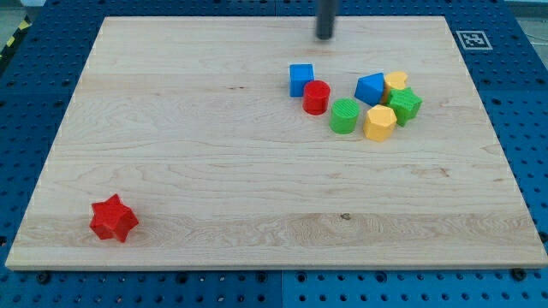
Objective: Move the red circle to the left side of the board
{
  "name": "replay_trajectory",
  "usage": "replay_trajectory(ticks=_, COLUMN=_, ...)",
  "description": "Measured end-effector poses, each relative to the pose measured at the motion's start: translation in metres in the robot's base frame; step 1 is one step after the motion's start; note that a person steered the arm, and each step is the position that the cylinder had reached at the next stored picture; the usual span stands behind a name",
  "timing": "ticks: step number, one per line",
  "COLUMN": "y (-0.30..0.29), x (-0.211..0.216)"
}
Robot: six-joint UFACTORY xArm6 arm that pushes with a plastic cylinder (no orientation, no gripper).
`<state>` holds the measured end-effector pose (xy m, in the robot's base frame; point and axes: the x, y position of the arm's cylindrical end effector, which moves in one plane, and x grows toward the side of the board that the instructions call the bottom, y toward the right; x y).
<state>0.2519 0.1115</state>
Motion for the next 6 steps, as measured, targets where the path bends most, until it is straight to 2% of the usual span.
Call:
replay_trajectory(ticks=2, y=0.013, x=0.083)
replay_trajectory(ticks=3, y=-0.018, x=0.131)
replay_trajectory(ticks=4, y=-0.088, x=0.159)
replay_trajectory(ticks=5, y=-0.122, x=0.153)
replay_trajectory(ticks=6, y=-0.106, x=0.133)
